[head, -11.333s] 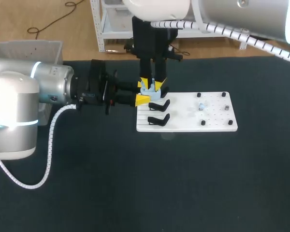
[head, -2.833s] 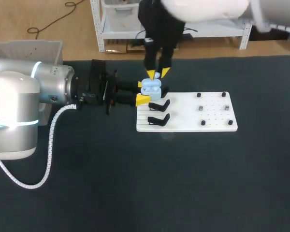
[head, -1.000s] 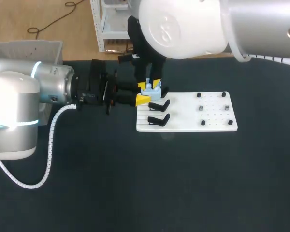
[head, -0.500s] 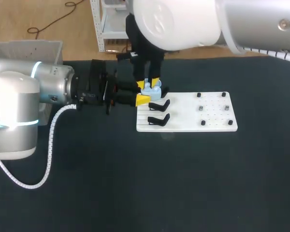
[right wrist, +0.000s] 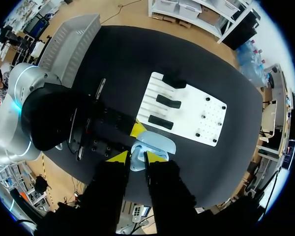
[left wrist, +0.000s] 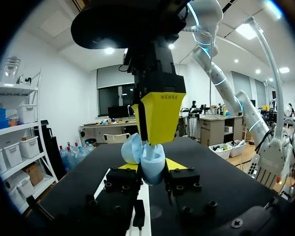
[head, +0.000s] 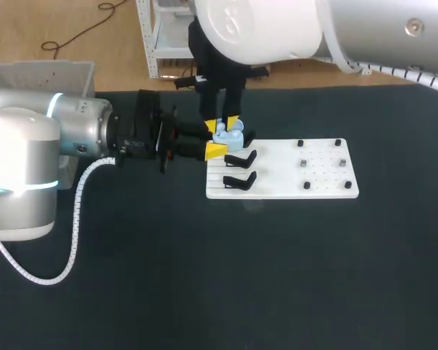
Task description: Pick up each earbud case from the left stands, insert the matching earbuds, close the lid, and place the case in the box.
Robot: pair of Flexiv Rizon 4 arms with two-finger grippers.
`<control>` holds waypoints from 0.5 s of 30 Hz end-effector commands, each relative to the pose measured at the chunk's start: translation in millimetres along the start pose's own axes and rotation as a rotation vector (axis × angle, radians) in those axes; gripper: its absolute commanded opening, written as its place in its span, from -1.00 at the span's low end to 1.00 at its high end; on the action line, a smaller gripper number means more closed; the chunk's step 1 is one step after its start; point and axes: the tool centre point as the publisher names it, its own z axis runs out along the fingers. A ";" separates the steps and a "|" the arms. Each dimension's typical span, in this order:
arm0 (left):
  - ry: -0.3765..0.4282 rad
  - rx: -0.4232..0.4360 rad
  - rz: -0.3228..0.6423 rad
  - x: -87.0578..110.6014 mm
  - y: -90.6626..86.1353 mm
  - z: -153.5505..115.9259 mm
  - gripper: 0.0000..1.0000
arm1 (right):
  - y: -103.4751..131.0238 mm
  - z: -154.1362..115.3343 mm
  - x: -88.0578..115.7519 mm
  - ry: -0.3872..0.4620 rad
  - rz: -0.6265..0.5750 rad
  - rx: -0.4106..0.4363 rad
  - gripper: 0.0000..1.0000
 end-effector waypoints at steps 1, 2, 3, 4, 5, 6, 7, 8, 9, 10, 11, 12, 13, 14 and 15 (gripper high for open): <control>-0.002 -0.004 0.003 0.7 -0.9 0.2 -1.00 | 0.0 0.8 -0.3 0.004 0.001 -0.002 -1.00; -0.002 -0.004 0.003 0.7 -0.9 0.2 -1.00 | -0.1 1.1 -0.1 0.005 0.002 -0.003 -1.00; -0.002 -0.004 0.003 0.7 -0.9 0.2 -1.00 | -0.2 1.3 0.0 0.005 0.003 -0.003 -1.00; -0.002 -0.004 0.003 0.7 -0.9 0.2 -1.00 | -0.4 1.7 0.0 0.005 0.003 -0.004 -1.00; -0.002 -0.004 0.003 0.7 -0.9 0.2 -1.00 | -0.5 1.9 0.0 0.005 0.004 -0.004 -1.00; -0.002 -0.004 0.003 0.7 -0.9 0.2 -1.00 | -0.6 2.1 0.0 0.005 0.004 -0.005 -1.00; -0.002 -0.004 0.003 0.7 -0.9 0.2 -1.00 | -0.6 2.4 0.0 0.005 0.005 -0.006 -1.00; -0.002 -0.004 0.003 0.7 -0.9 0.2 -1.00 | -0.6 2.8 -0.1 0.005 0.005 -0.007 -1.00; -0.002 -0.004 0.003 0.7 -0.9 0.2 -1.00 | -0.6 3.3 -0.1 0.006 0.005 -0.008 -1.00; -0.002 -0.004 0.003 0.7 -0.9 0.2 -1.00 | -0.6 3.6 -0.2 0.007 0.005 -0.008 -1.00; -0.002 -0.004 0.003 0.7 -0.9 0.2 -1.00 | -0.7 4.3 -0.2 0.009 0.005 -0.010 -1.00; -0.002 -0.004 0.003 0.7 -0.9 0.2 -1.00 | -0.8 4.9 -0.3 0.010 0.005 -0.010 -1.00; -0.002 -0.004 0.003 0.7 -0.9 0.2 -1.00 | -0.8 5.2 -0.3 0.012 0.005 -0.011 -1.00; -0.002 -0.004 0.003 0.7 -0.9 0.2 -1.00 | -0.8 5.7 -0.3 0.013 0.005 -0.011 -1.00; -0.002 -0.004 0.003 0.7 -0.9 0.2 -1.00 | -0.8 6.0 -0.3 0.014 0.004 -0.012 -1.00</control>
